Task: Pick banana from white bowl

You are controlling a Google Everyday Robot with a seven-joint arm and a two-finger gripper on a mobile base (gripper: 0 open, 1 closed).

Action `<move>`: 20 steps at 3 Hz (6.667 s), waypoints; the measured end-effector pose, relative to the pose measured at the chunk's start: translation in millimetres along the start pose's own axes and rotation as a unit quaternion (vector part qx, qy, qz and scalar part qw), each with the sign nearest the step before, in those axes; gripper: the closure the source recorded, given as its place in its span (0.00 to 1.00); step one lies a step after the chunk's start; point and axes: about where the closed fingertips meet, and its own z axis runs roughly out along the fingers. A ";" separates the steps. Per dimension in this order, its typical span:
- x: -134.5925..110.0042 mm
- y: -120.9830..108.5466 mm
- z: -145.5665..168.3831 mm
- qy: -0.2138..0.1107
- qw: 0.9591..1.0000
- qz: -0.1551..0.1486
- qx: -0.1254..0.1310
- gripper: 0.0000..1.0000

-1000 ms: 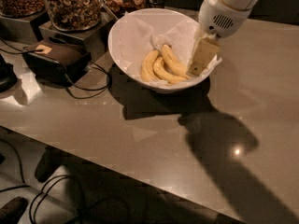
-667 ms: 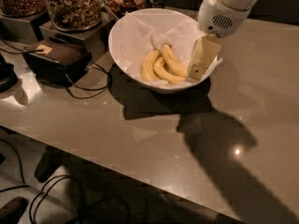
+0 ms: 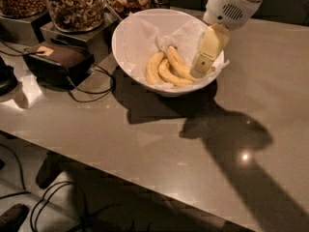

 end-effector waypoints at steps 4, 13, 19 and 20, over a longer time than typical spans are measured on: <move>10.0 -39.7 45.2 0.013 0.990 0.112 -0.081 0.09; 6.1 -65.8 131.2 0.091 0.973 0.169 -0.125 0.51; 4.5 -70.9 131.9 0.085 0.976 0.167 -0.110 1.00; -2.9 -63.4 101.4 0.095 0.981 0.149 -0.074 1.00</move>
Offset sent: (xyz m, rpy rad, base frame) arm 0.0505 -0.0038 -0.0015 0.0980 0.1891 -0.1127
